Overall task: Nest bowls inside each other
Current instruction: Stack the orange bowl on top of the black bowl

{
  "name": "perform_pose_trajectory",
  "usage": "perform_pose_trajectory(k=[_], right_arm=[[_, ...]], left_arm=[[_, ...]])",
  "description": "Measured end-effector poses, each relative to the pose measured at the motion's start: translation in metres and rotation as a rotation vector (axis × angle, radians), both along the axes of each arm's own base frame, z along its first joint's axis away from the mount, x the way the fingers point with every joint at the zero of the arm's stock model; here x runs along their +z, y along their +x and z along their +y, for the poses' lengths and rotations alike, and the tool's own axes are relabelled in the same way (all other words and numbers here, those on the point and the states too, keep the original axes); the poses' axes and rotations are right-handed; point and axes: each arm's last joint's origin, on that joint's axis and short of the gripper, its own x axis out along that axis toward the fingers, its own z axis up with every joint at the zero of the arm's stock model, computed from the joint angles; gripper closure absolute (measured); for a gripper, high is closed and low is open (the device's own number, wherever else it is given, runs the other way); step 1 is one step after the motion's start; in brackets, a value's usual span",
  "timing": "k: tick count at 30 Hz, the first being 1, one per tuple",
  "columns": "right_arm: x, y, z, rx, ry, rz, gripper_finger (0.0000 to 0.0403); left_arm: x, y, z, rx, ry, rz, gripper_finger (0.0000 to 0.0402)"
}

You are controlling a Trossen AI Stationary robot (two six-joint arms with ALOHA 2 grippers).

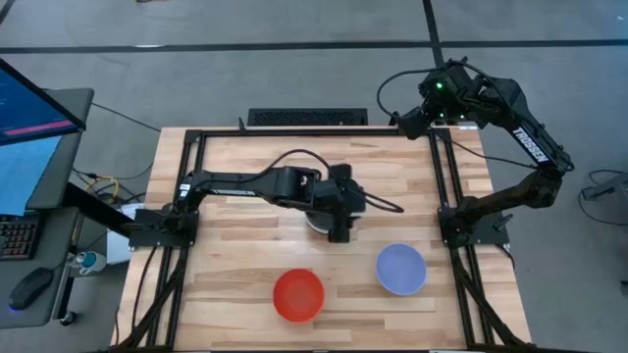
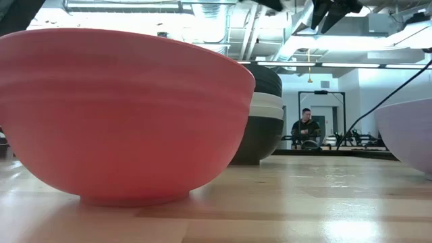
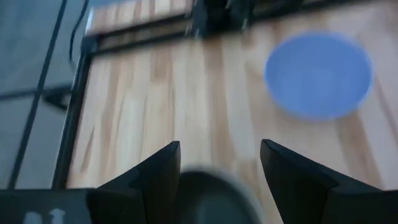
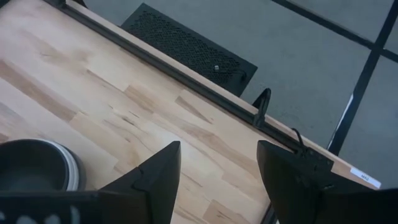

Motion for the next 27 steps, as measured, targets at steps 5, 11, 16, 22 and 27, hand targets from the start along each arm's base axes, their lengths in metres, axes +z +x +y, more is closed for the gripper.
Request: perform_pose_trajectory(k=[5, 11, 16, 22, 27], right_arm=[[0.000, -0.001, -0.001, -0.007, 0.002, 0.002, 0.0168], [-0.002, -0.003, 0.000, -0.008, 0.018, 0.026, 0.0168], [-0.002, -0.002, 0.000, -0.022, 0.017, 0.012, 0.0168], [-0.008, 0.008, -0.007, -0.036, 0.043, 0.027, 0.0168], [-0.018, 0.026, -0.013, -0.022, 0.105, 0.039, 0.0168]], left_arm=[[-0.020, 0.007, 0.004, -0.039, -0.092, -0.072, 0.0187], [-0.040, -0.028, 0.016, 0.077, -0.064, 0.027, 0.0187], [-0.019, -0.076, 0.011, 0.160, -0.071, -0.047, 0.0187], [-0.035, -0.125, 0.007, 0.232, -0.128, -0.012, 0.0187], [-0.060, -0.151, 0.000, 0.253, -0.160, 0.054, 0.0187]])
